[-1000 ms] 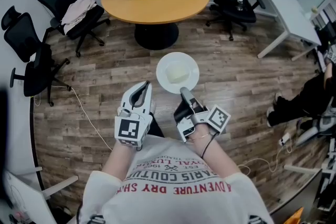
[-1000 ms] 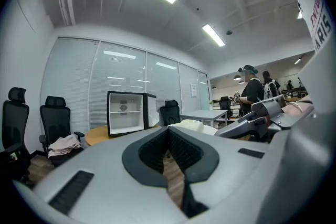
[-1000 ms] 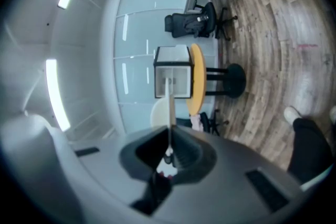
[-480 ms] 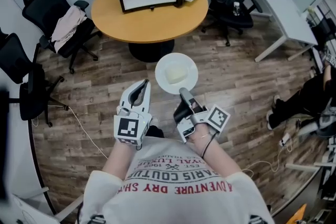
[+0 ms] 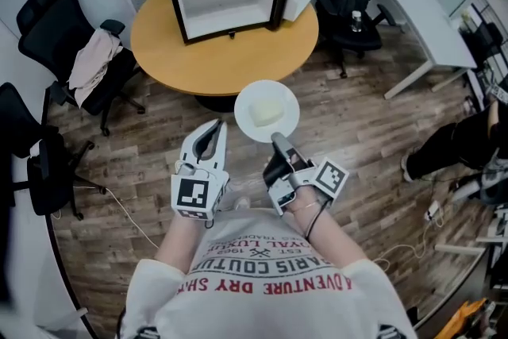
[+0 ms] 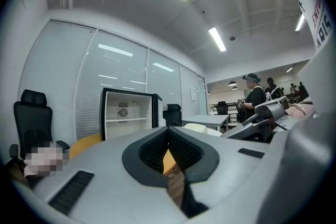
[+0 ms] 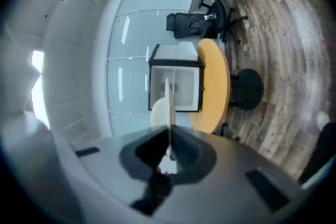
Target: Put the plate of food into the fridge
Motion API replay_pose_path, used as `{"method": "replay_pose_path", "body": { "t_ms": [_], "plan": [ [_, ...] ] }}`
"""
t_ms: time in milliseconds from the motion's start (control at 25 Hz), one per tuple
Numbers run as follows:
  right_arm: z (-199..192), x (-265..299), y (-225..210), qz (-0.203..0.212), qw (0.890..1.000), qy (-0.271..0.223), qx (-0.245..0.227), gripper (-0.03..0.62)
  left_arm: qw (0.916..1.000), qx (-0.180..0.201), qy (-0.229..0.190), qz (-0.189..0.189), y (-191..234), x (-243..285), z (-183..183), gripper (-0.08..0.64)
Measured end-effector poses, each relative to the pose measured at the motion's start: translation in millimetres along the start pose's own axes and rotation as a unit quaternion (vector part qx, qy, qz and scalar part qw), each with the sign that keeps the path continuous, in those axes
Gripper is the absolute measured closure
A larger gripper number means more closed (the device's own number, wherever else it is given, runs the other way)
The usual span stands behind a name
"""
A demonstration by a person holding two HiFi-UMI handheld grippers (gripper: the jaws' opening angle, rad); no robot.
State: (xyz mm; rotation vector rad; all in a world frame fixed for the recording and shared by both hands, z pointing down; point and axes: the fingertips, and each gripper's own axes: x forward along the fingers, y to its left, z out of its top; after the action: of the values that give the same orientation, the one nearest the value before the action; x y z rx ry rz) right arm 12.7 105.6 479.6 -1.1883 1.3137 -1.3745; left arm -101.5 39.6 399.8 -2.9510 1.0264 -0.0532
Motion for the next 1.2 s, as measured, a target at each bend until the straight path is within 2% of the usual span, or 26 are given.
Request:
{"method": "replay_pose_path", "body": {
  "t_ms": [240, 560, 840, 1200],
  "plan": [
    [7.1, 54.2, -0.1, -0.007, 1.000, -0.001, 0.010, 0.554, 0.9998, -0.008, 0.009, 0.013, 48.9, 20.4, -9.5, 0.528],
    [27.3, 108.3, -8.4, -0.009, 1.000, 0.025, 0.015, 0.554, 0.9985, -0.011, 0.018, 0.051, 86.1, 48.6, -23.3, 0.527],
    [62.9, 170.6, -17.3, -0.006, 0.998, 0.069, 0.015, 0.554, 0.9955, -0.005, 0.024, 0.091, 112.6, 102.0, -34.0, 0.527],
    [132.9, 262.4, -7.6, -0.002, 0.990, 0.141, 0.015, 0.554, 0.9881, 0.000, 0.026, 0.151, 141.1, 202.4, -25.9, 0.527]
  ]
}}
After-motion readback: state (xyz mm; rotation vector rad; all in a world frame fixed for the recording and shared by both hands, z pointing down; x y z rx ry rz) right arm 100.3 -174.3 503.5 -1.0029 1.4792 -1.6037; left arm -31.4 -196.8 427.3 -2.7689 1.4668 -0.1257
